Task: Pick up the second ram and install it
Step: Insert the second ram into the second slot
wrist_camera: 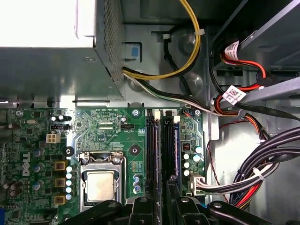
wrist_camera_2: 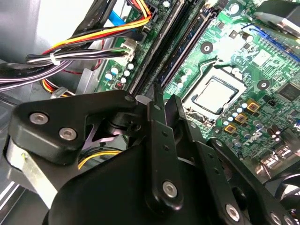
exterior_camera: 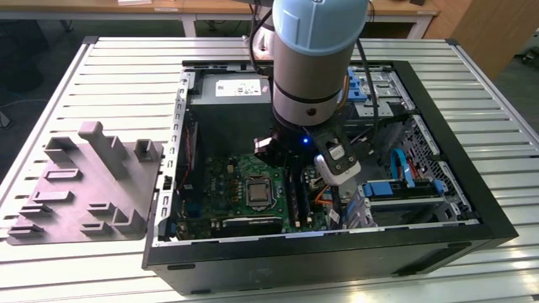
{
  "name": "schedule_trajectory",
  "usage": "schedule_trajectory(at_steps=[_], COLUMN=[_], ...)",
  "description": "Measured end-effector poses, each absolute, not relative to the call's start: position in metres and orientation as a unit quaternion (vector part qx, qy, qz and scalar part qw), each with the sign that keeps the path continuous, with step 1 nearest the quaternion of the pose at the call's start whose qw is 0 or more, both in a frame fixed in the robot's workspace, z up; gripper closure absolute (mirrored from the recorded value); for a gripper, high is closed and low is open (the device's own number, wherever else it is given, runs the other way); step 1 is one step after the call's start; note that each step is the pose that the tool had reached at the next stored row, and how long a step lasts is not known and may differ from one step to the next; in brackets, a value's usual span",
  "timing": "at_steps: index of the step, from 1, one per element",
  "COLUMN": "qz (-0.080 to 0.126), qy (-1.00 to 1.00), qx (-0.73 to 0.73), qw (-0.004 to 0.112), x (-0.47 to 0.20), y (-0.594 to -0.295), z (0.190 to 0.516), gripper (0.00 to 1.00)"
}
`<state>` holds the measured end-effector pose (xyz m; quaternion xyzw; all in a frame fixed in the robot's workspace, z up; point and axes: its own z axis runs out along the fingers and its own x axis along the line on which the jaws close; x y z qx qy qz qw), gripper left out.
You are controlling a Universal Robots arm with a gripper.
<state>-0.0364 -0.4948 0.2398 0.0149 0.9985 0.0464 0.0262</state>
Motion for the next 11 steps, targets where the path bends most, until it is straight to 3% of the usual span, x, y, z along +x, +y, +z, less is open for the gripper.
schedule_trajectory(at_steps=[3, 6, 11], qz=[0.046, 0.046, 0.046], qy=[0.998, 0.998, 0.998], qx=[0.015, 0.015, 0.015], qw=[0.026, 0.026, 0.026], x=[-0.0364, -0.0364, -0.0364], y=[-0.4948, -0.4948, -0.4948], z=[0.2398, 0.2398, 0.2398], gripper=[0.76, 0.89, 0.9])
